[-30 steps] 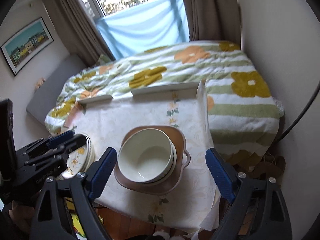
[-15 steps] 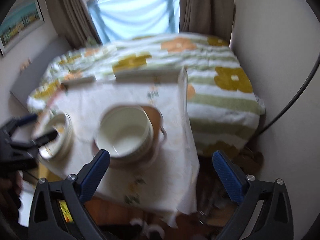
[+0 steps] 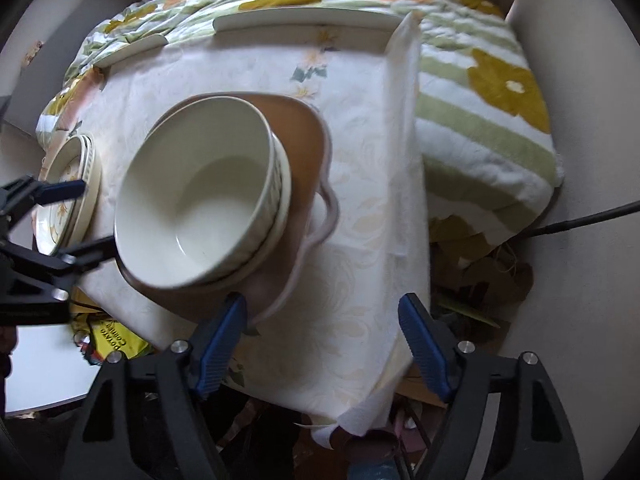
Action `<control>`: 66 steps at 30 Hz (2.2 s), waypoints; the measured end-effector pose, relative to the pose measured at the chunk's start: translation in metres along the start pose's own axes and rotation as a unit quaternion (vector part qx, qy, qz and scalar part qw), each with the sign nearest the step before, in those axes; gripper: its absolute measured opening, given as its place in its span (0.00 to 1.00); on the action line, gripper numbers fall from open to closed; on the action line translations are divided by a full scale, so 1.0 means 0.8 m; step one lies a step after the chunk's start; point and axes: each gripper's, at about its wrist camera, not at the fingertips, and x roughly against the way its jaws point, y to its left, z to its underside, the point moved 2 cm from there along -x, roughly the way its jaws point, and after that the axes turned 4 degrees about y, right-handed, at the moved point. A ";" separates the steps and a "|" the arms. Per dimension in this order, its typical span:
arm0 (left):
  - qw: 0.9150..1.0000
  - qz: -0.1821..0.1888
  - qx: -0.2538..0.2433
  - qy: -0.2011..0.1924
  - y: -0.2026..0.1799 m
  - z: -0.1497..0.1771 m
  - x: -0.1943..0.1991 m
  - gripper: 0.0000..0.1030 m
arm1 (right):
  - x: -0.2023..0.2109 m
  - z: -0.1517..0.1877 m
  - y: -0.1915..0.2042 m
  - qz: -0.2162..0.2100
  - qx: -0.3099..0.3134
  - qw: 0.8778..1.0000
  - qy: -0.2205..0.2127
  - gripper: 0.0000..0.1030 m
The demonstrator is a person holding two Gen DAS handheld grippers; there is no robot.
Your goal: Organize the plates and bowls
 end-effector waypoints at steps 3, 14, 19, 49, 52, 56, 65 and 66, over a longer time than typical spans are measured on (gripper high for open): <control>1.000 0.021 -0.007 0.017 -0.007 -0.008 -0.016 0.53 | -0.018 -0.010 0.006 -0.016 0.007 0.999 0.028 0.57; 0.999 0.037 -0.025 0.021 -0.036 -0.020 -0.051 0.19 | -0.044 -0.011 0.018 -0.048 0.034 0.998 0.003 0.18; 0.999 0.033 -0.024 0.011 -0.041 -0.016 -0.056 0.17 | -0.045 -0.006 0.023 -0.042 0.047 0.998 -0.011 0.17; 0.995 -0.027 0.036 -0.091 0.059 0.068 0.089 0.14 | 0.064 -0.023 0.144 -0.022 0.158 0.983 -0.091 0.16; 0.994 -0.030 0.045 -0.095 0.104 0.090 0.103 0.14 | 0.070 -0.028 0.182 -0.023 0.165 0.981 -0.096 0.16; 0.994 -0.037 0.044 -0.090 0.166 0.114 0.111 0.14 | 0.070 -0.040 0.242 -0.029 0.161 0.982 -0.098 0.16; 0.998 -0.023 0.014 -0.062 0.281 0.160 0.066 0.14 | 0.020 -0.064 0.346 -0.035 0.128 0.988 -0.073 0.17; 0.998 -0.022 0.011 -0.059 0.286 0.160 0.059 0.14 | 0.013 -0.064 0.354 -0.036 0.121 0.990 -0.068 0.17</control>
